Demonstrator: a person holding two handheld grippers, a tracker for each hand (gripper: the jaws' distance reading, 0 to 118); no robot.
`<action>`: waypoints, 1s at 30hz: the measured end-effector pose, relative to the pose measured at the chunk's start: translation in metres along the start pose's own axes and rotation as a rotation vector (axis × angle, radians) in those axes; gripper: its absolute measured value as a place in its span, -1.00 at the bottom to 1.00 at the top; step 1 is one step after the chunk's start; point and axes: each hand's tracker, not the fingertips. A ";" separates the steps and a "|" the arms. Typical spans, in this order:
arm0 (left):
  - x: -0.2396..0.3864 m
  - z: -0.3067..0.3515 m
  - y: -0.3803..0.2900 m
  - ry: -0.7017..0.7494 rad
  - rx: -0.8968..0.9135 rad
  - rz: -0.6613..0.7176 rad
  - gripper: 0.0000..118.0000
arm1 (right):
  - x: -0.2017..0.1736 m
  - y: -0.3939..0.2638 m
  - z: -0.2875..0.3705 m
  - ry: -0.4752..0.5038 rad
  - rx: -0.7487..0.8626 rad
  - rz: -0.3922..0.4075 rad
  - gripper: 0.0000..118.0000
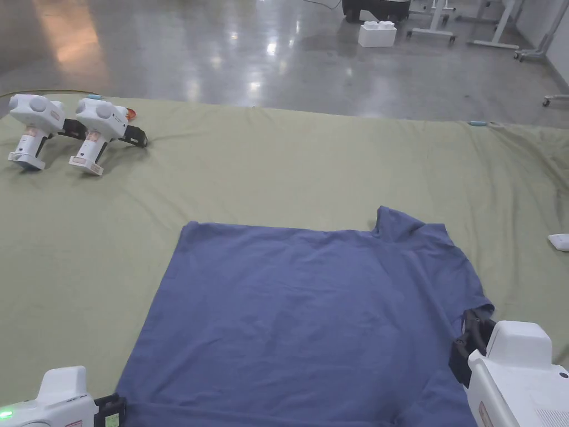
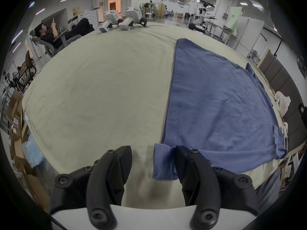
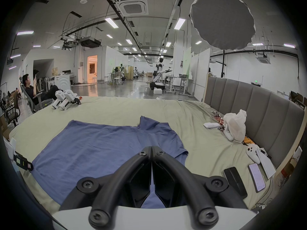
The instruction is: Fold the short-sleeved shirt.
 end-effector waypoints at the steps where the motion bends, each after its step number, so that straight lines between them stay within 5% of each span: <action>1: -0.004 -0.002 0.000 0.009 -0.001 -0.022 -0.15 | 0.002 -0.001 0.000 -0.004 -0.003 -0.004 -1.00; 5: 0.001 0.003 0.002 -0.005 -0.013 -0.050 -0.62 | 0.008 -0.007 0.002 -0.010 -0.032 -0.024 -1.00; 7: 0.007 0.008 0.002 -0.065 -0.016 -0.097 -0.68 | 0.016 -0.007 0.006 0.011 -0.083 -0.112 -1.00; 8: 0.011 0.010 0.000 -0.082 -0.020 -0.114 -0.90 | 0.023 -0.008 0.009 0.028 -0.090 -0.146 -1.00; 12: 0.018 0.015 -0.003 -0.066 -0.024 -0.143 -0.93 | 0.044 -0.011 0.023 -0.030 -0.157 -0.055 -0.94; 13: 0.015 0.014 -0.003 -0.066 -0.023 -0.141 -0.94 | 0.051 -0.012 0.025 -0.044 -0.187 -0.031 -0.82; 16: 0.013 0.021 -0.001 -0.066 -0.013 -0.138 -0.95 | 0.076 -0.020 0.032 -0.065 -0.319 -0.031 0.11; 17: 0.010 0.019 0.000 -0.055 -0.008 -0.147 -0.95 | 0.084 -0.024 0.033 -0.057 -0.359 -0.039 0.20; 27: 0.000 0.026 0.002 -0.075 0.009 -0.110 -0.95 | 0.098 -0.082 0.022 0.014 -0.633 -0.074 0.18; 30: -0.002 0.021 0.000 -0.077 0.009 -0.105 -0.95 | 0.090 -0.100 0.006 0.026 -0.677 -0.080 -0.07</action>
